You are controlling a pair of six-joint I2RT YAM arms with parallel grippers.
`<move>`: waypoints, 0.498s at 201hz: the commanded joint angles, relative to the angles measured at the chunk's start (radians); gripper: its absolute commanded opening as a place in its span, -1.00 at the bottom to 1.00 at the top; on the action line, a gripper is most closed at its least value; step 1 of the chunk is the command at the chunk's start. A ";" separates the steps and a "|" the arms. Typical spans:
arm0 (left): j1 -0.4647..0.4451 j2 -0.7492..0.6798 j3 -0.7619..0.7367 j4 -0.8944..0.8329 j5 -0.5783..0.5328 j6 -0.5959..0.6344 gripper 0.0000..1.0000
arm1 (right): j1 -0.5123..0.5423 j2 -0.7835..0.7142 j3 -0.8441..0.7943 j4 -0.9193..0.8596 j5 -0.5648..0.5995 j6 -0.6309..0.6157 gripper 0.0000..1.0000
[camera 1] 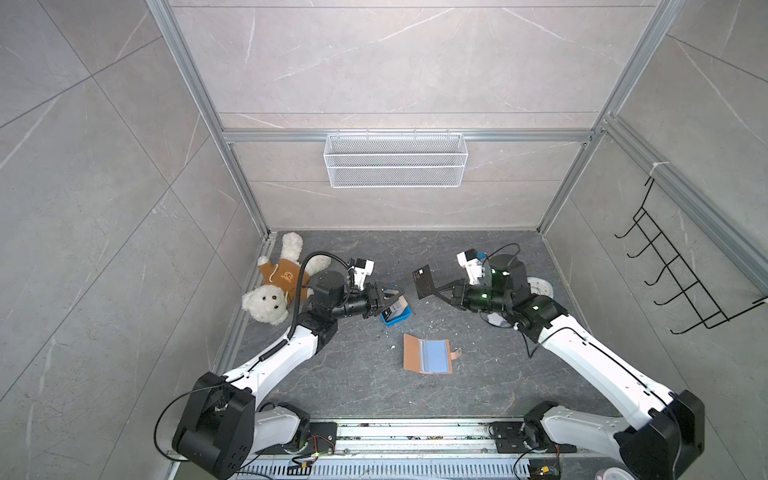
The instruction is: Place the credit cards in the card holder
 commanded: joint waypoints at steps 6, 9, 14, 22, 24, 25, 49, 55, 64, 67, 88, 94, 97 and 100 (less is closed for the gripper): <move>-0.050 0.045 0.037 0.217 0.018 -0.093 0.01 | -0.048 -0.100 -0.051 0.054 -0.136 0.113 -1.00; -0.058 0.048 0.041 0.215 0.014 -0.089 0.01 | -0.054 -0.108 -0.056 0.058 -0.143 0.120 -1.00; -0.067 0.053 0.051 0.215 0.007 -0.083 0.01 | -0.063 -0.123 -0.063 0.065 -0.153 0.134 -1.00; -0.084 0.064 0.065 0.221 0.004 -0.082 0.00 | -0.072 -0.142 -0.071 0.071 -0.172 0.151 -1.00; -0.087 0.066 0.069 0.222 0.003 -0.084 0.00 | -0.074 -0.146 -0.071 0.071 -0.174 0.154 -1.00; -0.088 0.068 0.071 0.225 0.003 -0.085 0.00 | -0.075 -0.147 -0.072 0.070 -0.176 0.155 -1.00; -0.124 0.099 0.097 0.289 -0.007 -0.116 -0.04 | -0.085 -0.193 -0.085 0.066 -0.192 0.181 -1.00; -0.132 0.104 0.101 0.307 -0.007 -0.124 -0.05 | -0.087 -0.201 -0.085 0.063 -0.194 0.184 -1.00; -0.142 0.112 0.108 0.324 -0.009 -0.131 -0.07 | -0.087 -0.211 -0.086 0.059 -0.194 0.188 -1.00; -0.145 0.114 0.109 0.329 -0.010 -0.133 -0.08 | -0.088 -0.214 -0.087 0.058 -0.195 0.189 -1.00; -0.158 0.122 0.112 0.347 -0.011 -0.140 -0.12 | -0.087 -0.230 -0.090 0.049 -0.190 0.194 -1.00; -0.157 0.122 0.112 0.350 -0.011 -0.143 -0.13 | -0.088 -0.236 -0.094 0.051 -0.190 0.196 -1.00; -0.157 0.122 0.111 0.352 -0.010 -0.143 -0.14 | -0.087 -0.237 -0.096 0.054 -0.189 0.198 -1.00; -0.159 0.122 0.112 0.353 -0.011 -0.143 -0.14 | -0.087 -0.240 -0.098 0.056 -0.188 0.201 -1.00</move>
